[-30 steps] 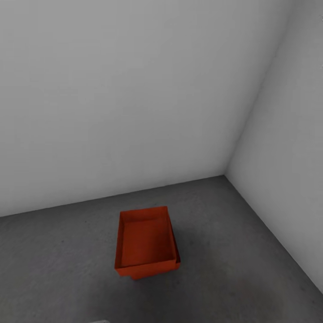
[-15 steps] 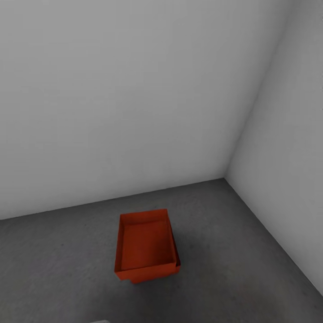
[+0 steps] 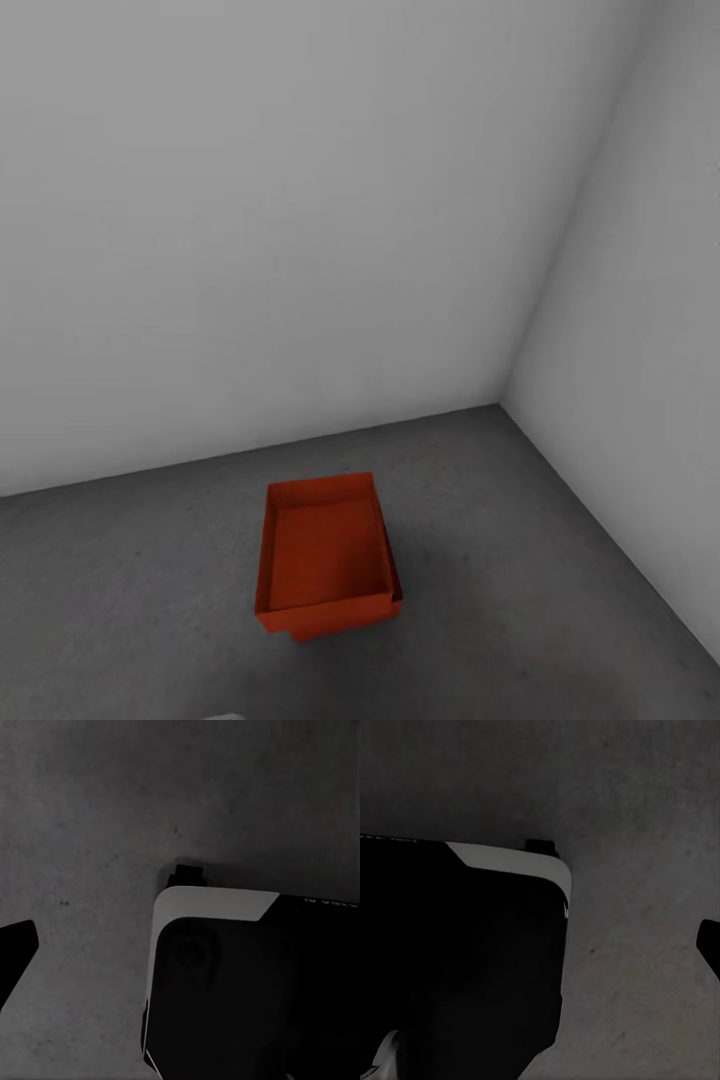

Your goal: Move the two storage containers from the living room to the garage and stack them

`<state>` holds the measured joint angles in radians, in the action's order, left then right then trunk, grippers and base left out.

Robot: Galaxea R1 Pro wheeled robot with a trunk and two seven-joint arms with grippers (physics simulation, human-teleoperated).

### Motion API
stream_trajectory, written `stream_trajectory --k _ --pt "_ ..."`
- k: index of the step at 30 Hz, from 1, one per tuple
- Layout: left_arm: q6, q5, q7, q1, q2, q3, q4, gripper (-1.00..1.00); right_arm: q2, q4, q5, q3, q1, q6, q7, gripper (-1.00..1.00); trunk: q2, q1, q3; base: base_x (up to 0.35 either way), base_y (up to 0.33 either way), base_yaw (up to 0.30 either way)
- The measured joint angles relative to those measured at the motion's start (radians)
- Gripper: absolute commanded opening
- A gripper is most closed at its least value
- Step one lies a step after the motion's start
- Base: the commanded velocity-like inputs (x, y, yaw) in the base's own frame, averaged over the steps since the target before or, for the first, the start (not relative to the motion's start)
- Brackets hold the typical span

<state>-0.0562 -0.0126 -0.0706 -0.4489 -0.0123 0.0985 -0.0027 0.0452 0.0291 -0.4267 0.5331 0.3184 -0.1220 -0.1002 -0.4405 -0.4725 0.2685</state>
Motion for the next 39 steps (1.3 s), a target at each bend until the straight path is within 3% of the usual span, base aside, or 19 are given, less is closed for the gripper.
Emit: stream_trajectory --k 39 --pt "0.000 0.000 0.000 0.000 0.000 0.000 0.000 1.00 0.006 0.000 0.005 0.001 -0.018 -0.001 0.003 1.00 0.000 0.000 -0.062 0.000 0.000 0.000"
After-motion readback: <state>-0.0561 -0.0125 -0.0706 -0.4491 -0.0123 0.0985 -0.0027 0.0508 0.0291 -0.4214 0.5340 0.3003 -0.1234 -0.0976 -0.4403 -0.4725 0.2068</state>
